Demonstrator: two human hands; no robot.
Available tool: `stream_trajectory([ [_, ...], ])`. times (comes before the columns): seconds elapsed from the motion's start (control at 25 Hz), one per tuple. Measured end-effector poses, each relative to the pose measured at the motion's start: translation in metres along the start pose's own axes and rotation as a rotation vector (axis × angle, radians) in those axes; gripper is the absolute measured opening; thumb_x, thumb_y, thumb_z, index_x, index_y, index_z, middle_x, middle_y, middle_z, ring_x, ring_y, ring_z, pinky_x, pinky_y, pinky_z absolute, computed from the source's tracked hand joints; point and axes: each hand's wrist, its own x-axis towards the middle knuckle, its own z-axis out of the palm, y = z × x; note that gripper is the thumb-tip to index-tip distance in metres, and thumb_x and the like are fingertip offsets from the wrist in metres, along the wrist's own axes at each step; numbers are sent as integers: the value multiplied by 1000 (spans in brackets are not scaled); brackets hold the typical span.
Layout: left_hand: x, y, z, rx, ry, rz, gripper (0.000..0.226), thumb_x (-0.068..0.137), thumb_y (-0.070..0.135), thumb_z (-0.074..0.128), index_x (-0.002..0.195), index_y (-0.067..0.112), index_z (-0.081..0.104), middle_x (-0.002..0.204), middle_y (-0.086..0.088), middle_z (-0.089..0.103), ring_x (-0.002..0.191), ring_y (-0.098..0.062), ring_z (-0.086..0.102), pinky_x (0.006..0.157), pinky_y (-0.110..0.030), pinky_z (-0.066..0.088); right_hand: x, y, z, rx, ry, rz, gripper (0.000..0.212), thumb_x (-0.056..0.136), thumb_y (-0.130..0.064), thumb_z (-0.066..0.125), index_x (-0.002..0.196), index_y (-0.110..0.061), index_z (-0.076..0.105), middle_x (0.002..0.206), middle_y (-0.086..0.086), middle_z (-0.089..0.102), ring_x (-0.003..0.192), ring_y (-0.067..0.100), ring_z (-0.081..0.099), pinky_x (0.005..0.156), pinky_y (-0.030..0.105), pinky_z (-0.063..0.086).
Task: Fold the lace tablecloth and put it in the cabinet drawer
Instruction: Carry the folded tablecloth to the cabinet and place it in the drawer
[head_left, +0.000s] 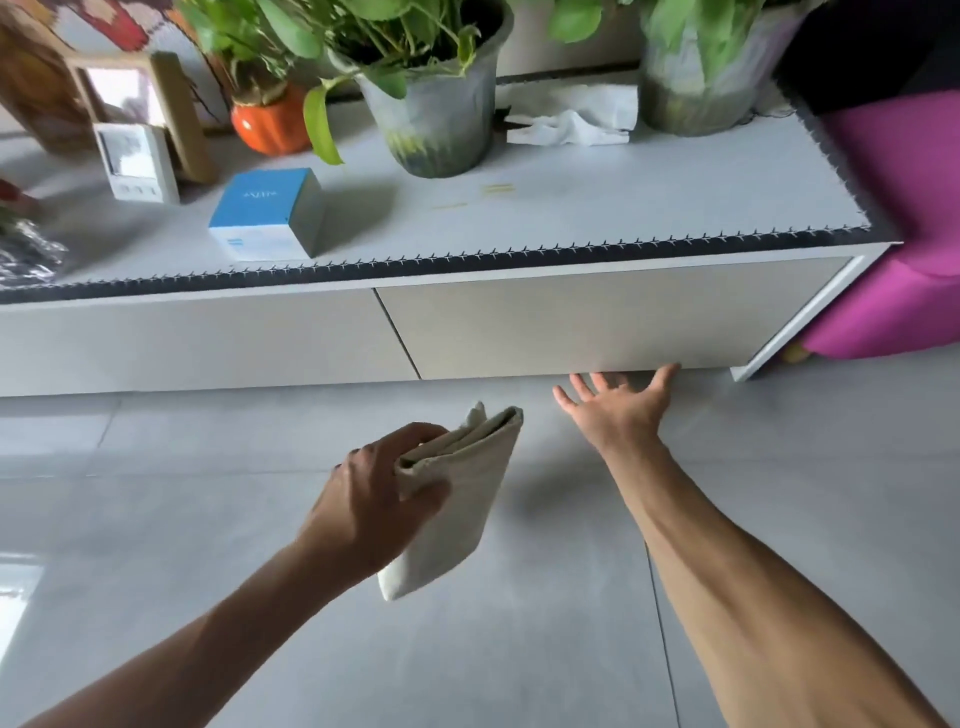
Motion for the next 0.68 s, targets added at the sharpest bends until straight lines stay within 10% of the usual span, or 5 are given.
stream_trajectory([
  [0.2, 4, 10, 1, 27, 19, 116, 35, 80, 20, 71, 106, 40, 60, 85, 16, 70, 73, -13, 64, 62, -20, 49, 5, -4, -3, -102, 52, 1, 93, 73, -88, 36, 142, -25, 39, 155, 2, 38, 142, 24, 37, 113, 64, 16],
  [0.36, 6, 22, -26, -206, -143, 159, 33, 78, 21, 73, 109, 28, 68, 96, 4, 75, 89, -18, 70, 73, -34, 55, -9, -8, -13, -232, 118, 38, 101, 72, -90, 31, 154, -33, 16, 159, 1, 30, 142, 21, 36, 113, 61, 21],
  [0.48, 13, 40, -36, -332, -218, 208, 36, 75, 13, 75, 110, 16, 69, 94, -6, 74, 88, -21, 71, 72, -32, 56, -50, -5, -32, -407, 186, 110, 77, 84, -78, 37, 140, -26, 39, 137, 7, 53, 129, 25, 51, 109, 57, 32],
  [0.6, 23, 55, -38, -465, -207, 228, 41, 71, 3, 74, 111, 10, 70, 95, -15, 74, 88, -24, 71, 75, -35, 57, -106, 1, -50, -1030, 337, -456, 21, 91, -29, 58, 110, -22, 63, 92, -6, 70, 82, 5, 66, 79, 32, 50],
  [0.68, 30, 62, -43, -589, -122, 208, 43, 69, 2, 74, 111, 10, 71, 98, -17, 75, 92, -26, 71, 78, -37, 58, -138, -3, -36, -1325, 99, -1097, 19, 87, -16, 54, 96, -29, 63, 90, -14, 66, 85, 1, 61, 77, 20, 46],
])
